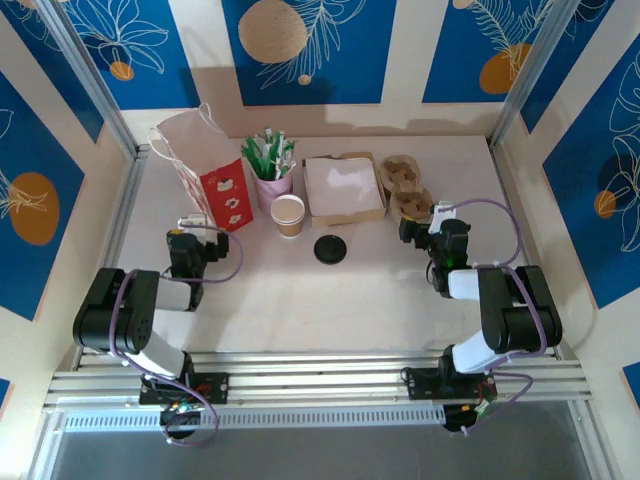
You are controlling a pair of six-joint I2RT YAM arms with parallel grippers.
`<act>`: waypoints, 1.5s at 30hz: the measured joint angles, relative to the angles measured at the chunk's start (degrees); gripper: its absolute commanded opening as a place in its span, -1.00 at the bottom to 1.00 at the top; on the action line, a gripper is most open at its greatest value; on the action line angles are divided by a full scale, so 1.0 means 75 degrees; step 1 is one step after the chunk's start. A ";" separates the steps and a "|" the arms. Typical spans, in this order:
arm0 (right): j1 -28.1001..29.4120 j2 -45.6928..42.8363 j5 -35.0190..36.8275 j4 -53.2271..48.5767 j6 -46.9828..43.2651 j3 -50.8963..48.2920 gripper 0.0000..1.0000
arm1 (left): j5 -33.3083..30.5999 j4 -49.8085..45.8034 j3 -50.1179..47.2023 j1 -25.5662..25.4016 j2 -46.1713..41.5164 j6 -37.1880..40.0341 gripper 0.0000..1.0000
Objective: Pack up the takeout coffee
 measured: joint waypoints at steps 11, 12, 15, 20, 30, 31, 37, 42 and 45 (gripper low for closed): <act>0.0000 0.0003 0.0000 0.0000 0.0000 0.0000 0.98 | 0.0000 0.0000 0.0000 0.0000 0.0000 0.0000 1.00; 0.0000 0.0000 -0.0003 0.0000 0.0000 0.0000 0.98 | 0.0000 0.0000 0.0000 0.0000 0.0000 0.0000 1.00; 0.0000 0.0000 -0.0003 0.0000 0.0000 0.0000 0.98 | 0.0000 0.0000 0.0000 0.0000 0.0000 0.0000 1.00; 0.0000 0.0000 -0.0003 0.0000 0.0000 0.0000 0.98 | 0.0000 0.0000 0.0000 0.0000 0.0000 0.0000 1.00; 0.0000 0.0000 -0.0003 0.0000 0.0000 0.0000 0.98 | 0.0000 0.0000 0.0000 0.0000 0.0000 0.0000 1.00; 0.0000 0.0000 -0.0003 0.0000 0.0000 0.0000 0.98 | 0.0000 0.0000 0.0000 0.0000 0.0000 0.0000 1.00; 0.0111 -0.0370 0.0303 -0.0793 -0.0003 0.0108 0.98 | 0.0000 0.0000 0.0000 0.0003 0.0000 0.0000 1.00; 0.1110 -0.2052 0.1247 -0.2232 -0.0029 0.0562 0.98 | 0.0114 -0.0248 0.0082 0.0003 -0.0067 0.0006 1.00; 0.1641 -0.3188 0.1116 -0.2745 0.0358 0.0883 0.97 | 0.0117 -0.1422 0.0525 0.0003 -0.0568 -0.0003 1.00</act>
